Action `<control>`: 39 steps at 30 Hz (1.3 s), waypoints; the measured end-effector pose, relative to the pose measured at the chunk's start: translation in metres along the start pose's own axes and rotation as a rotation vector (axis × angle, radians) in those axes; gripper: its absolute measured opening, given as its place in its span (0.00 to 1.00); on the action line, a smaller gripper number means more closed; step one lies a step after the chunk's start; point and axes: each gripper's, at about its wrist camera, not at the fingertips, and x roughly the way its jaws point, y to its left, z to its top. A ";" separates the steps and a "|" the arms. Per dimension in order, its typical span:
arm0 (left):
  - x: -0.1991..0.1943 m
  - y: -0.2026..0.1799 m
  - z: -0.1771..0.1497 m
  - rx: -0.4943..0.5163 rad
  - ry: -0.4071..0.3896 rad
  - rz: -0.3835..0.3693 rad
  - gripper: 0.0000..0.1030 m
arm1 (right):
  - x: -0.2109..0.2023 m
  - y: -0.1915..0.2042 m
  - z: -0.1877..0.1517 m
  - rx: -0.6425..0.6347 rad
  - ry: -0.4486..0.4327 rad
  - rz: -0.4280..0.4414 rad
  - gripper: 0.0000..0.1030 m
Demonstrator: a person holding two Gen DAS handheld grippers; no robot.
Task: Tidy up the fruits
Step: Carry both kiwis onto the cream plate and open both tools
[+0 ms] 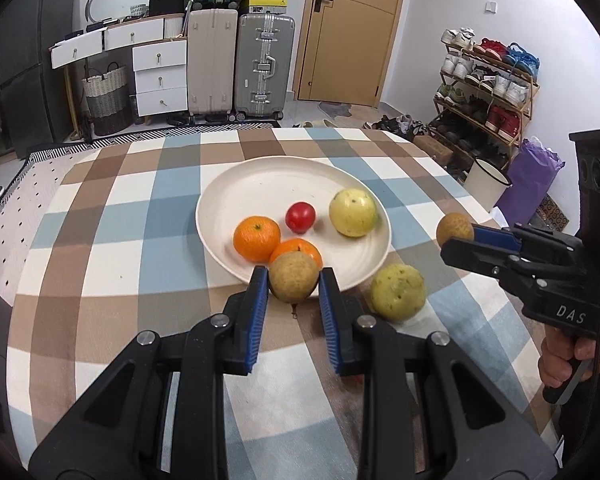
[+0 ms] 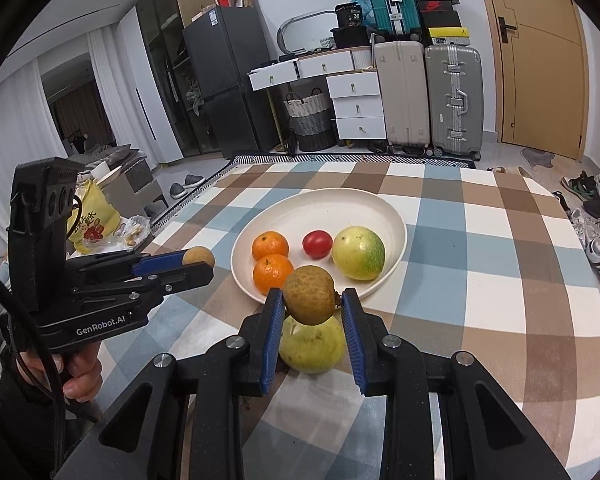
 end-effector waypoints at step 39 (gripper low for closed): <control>0.090 0.032 0.023 0.007 0.096 0.052 0.23 | 0.089 -0.015 0.023 0.019 0.141 0.020 0.29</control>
